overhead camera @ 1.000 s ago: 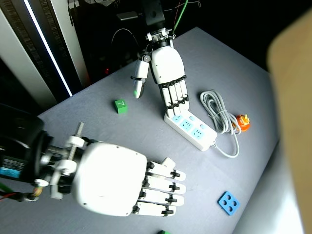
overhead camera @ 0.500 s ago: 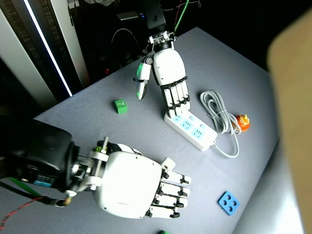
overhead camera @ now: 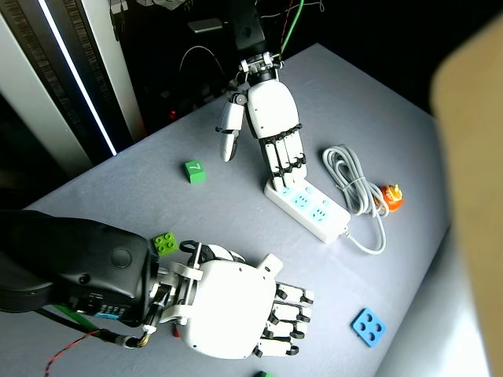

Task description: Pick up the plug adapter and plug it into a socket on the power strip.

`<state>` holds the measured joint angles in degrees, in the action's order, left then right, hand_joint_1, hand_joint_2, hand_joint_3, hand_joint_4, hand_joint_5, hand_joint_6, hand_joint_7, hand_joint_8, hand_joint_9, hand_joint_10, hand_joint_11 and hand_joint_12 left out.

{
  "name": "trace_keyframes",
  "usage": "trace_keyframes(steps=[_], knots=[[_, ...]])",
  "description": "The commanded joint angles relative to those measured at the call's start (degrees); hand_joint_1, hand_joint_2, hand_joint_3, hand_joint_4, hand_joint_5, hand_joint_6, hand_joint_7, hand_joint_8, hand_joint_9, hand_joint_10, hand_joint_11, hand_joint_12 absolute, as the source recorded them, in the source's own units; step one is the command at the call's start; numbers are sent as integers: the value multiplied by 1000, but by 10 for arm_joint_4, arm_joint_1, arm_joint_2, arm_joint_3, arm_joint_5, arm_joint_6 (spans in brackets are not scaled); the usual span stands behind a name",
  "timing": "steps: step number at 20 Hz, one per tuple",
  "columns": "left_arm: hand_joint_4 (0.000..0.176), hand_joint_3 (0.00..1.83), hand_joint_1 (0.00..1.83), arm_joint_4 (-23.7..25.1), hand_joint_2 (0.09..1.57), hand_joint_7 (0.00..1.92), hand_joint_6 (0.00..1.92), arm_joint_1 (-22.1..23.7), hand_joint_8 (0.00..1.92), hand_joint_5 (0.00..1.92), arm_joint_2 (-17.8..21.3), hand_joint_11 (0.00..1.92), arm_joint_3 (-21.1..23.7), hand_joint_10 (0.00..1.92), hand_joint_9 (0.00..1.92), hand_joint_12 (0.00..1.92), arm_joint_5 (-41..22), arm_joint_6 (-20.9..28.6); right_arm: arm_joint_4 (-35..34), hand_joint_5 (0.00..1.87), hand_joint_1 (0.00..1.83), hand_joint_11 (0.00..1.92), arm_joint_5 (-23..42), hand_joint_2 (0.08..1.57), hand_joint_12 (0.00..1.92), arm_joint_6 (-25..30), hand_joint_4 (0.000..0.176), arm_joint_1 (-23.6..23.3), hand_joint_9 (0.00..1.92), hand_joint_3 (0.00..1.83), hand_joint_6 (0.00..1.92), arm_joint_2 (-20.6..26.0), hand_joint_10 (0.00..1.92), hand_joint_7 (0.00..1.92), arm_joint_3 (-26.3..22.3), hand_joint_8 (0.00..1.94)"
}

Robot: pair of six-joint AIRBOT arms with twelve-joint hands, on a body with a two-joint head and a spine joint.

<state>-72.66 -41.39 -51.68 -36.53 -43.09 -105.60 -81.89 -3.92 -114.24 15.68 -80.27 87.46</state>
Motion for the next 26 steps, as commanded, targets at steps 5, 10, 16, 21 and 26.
trace_keyframes(steps=[5,10,16,21,26], knots=[[0,8,0,43,1249,0,0,-19,0,0,-3,0,4,0,0,0,-15,27,-15,212,1075,0,16,1086,794,-1,0,5,161,2,3,-11,6,184,17,3],[0,2,0,52,1241,0,0,-27,0,0,-3,0,8,0,0,0,-25,28,-22,292,1128,0,9,1062,870,-1,0,8,242,0,12,-48,18,268,70,7],[0,5,0,52,1249,0,0,-27,0,0,-10,0,6,0,0,0,-35,28,-23,316,1129,0,9,1065,861,-1,0,5,272,0,9,-64,16,301,73,6],[0,4,0,57,1249,0,0,-28,0,0,-10,0,6,0,0,0,-38,28,-26,317,1136,0,12,1054,898,-1,0,8,305,0,3,-57,18,334,64,8],[0,2,0,57,1246,0,0,-30,0,0,-11,0,5,0,0,0,-38,28,-26,331,1136,0,13,1052,908,-2,0,9,307,0,3,-51,9,340,57,1]])
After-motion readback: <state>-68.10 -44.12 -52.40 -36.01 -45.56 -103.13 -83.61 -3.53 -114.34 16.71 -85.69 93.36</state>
